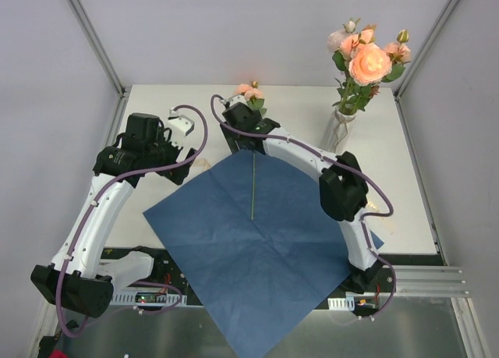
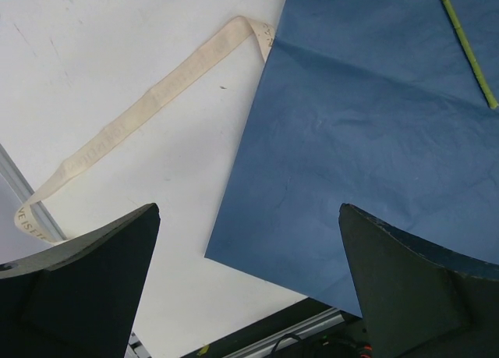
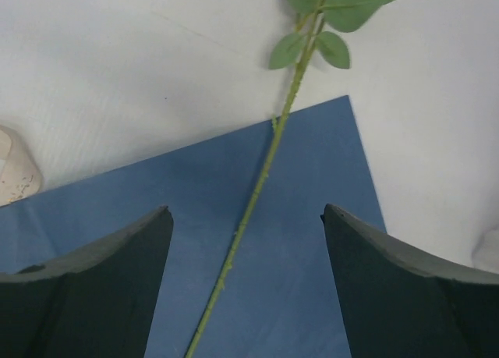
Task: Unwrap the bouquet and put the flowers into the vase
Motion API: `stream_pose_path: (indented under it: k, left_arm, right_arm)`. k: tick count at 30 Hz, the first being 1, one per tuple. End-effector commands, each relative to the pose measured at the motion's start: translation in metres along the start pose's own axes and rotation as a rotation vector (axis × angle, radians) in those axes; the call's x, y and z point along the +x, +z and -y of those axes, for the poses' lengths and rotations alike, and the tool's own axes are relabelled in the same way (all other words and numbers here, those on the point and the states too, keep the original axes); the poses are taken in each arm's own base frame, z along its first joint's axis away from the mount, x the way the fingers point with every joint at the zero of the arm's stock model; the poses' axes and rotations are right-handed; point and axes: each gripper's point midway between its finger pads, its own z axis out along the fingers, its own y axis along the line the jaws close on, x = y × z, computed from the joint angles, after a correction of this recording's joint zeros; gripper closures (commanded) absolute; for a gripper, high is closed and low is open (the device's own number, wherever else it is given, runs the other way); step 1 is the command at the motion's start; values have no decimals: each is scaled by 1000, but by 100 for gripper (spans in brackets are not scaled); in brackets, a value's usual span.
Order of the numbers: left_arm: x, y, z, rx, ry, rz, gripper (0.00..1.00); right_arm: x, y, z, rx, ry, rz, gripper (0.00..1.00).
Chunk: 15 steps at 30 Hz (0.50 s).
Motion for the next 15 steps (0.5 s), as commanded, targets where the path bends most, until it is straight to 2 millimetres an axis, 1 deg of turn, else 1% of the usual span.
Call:
stream_pose_path:
  k: [1,3,5,6,8,9,15]
  left_arm:
    - [-5,-9,0,8,11,25,1]
    - [-4,-9,1,10,13,24,1]
    - [-3,-8,1,12,15,20,1]
    - [-2,-7,2,15,15,14,1]
    - [-1,-6,2,18,16,12,1]
    - [0,-5,2,20,19,9,1]
    - [0,-5,1,16,27,8,1]
  right_arm:
    - [8,11,11,-17,99,-134,23]
    - [15,26,18,-22,135,-153,29]
    - [18,33,19,-30,169,-166,33]
    - [22,40,22,-22,172,-178,35]
    - [25,45,22,-23,173,-192,36]
    - [31,50,21,-20,171,-210,37]
    - [48,59,12,-51,195,-257,45]
